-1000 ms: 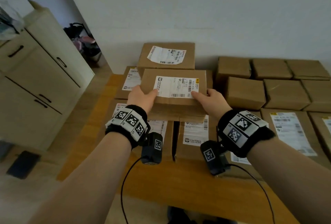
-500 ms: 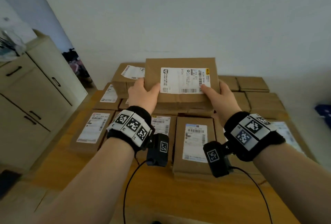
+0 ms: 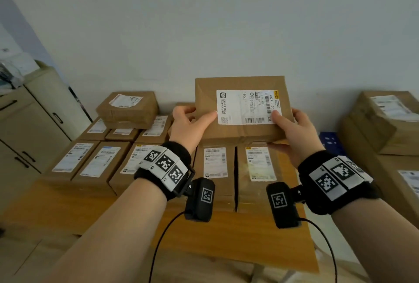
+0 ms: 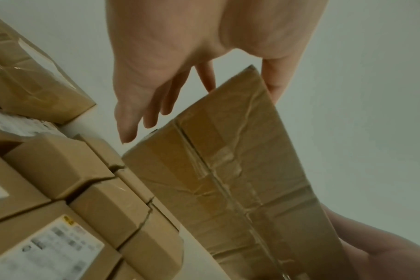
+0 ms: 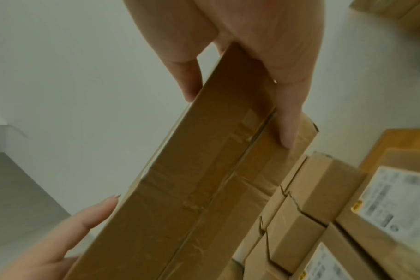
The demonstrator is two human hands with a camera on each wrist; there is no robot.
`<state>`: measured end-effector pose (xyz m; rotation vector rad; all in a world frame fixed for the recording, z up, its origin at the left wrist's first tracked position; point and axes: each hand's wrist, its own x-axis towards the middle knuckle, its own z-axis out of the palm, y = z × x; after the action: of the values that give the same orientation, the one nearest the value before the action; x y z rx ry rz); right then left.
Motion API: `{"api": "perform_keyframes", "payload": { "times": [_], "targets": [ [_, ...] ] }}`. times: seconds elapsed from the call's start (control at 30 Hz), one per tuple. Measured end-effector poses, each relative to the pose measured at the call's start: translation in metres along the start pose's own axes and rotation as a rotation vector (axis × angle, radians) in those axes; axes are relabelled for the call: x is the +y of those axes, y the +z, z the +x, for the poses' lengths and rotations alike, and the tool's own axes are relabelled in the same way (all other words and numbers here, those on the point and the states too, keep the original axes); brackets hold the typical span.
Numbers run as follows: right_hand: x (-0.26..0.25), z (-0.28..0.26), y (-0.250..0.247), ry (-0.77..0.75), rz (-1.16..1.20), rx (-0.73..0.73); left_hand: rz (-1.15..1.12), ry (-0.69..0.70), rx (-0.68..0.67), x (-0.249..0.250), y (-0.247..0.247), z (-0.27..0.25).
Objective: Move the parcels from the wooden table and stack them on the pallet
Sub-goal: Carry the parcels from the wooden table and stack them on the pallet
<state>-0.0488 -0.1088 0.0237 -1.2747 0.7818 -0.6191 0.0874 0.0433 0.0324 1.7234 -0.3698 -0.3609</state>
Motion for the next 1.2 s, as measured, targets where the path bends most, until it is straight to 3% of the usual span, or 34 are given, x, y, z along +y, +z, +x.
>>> {"api": "perform_keyframes", "payload": {
  "times": [0.17,0.4,0.53,0.7,0.97,1.2],
  "targets": [
    [-0.012,-0.031,-0.04,-0.05,0.005,0.035,-0.112,-0.133,-0.144,0.014,0.018,-0.026],
    [-0.011,-0.067,-0.075,-0.08,0.147,0.237,-0.299,-0.27,-0.286,0.004,0.049,-0.069],
    [0.005,-0.09,-0.097,-0.026,0.164,0.173,-0.398,-0.333,-0.349,0.001,0.087,-0.101],
    [0.012,-0.105,-0.139,0.015,0.148,0.051,-0.311,-0.244,-0.475,0.012,0.135,-0.136],
    [-0.012,-0.096,-0.278,-0.057,0.199,0.049,-0.13,-0.194,-0.507,0.048,0.25,-0.167],
    [-0.044,-0.076,-0.402,-0.055,0.179,0.115,-0.127,-0.224,-0.573,0.067,0.371,-0.199]
  ]
}}
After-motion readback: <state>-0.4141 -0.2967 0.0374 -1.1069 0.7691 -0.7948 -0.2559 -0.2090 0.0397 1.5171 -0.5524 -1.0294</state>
